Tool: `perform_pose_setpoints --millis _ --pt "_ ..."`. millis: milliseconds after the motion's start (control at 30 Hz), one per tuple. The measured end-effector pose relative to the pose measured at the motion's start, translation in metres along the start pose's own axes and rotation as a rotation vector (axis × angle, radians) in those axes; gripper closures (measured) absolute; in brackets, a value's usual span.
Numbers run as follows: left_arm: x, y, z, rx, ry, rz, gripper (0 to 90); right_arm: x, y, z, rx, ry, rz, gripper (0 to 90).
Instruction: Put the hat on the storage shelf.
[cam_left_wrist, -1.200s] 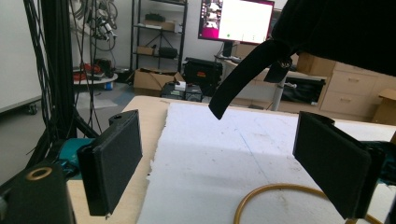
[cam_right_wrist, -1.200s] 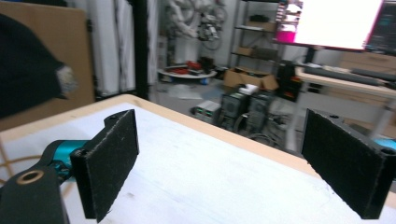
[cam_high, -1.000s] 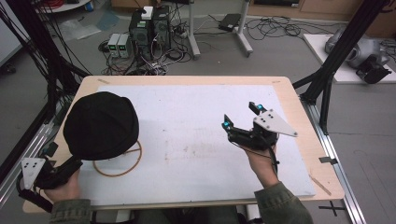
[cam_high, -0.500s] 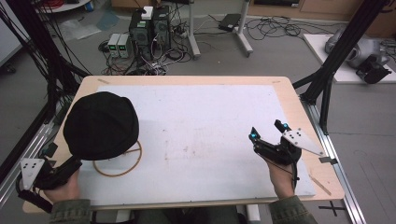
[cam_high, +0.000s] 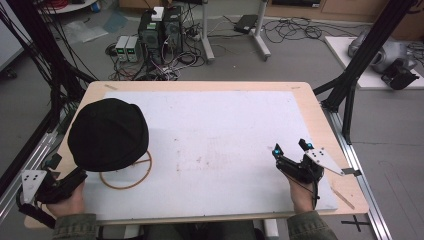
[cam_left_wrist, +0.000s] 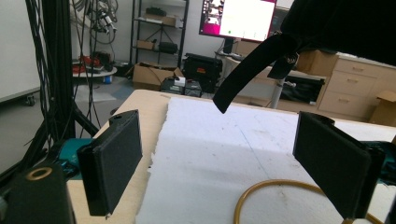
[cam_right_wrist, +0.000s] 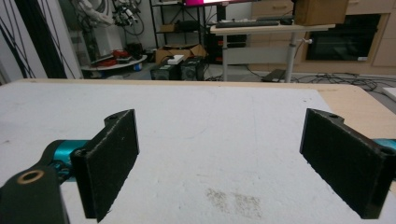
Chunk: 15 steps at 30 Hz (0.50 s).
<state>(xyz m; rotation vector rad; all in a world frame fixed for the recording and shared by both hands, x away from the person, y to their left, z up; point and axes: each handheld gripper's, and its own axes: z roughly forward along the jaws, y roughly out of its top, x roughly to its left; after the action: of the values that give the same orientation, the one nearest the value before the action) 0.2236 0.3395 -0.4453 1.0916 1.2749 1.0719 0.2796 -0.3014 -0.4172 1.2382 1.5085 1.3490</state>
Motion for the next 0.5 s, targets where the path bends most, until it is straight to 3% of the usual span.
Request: perform_pose_setpoints --millis 233,333,500 --pt "0.000 -0.001 -0.001 0.002 0.003 -0.002 15.9 -0.005 -0.008 0.000 -0.009 -0.052 -0.032 10.9" --pt "0.001 -0.001 -0.001 0.002 0.006 -0.003 15.9 -0.010 -0.013 0.000 -0.006 -0.067 0.000 10.9" --pt "0.001 -0.001 -0.001 0.003 0.004 -0.004 15.9 -0.014 -0.012 -0.002 -0.018 -0.088 0.014 10.9"
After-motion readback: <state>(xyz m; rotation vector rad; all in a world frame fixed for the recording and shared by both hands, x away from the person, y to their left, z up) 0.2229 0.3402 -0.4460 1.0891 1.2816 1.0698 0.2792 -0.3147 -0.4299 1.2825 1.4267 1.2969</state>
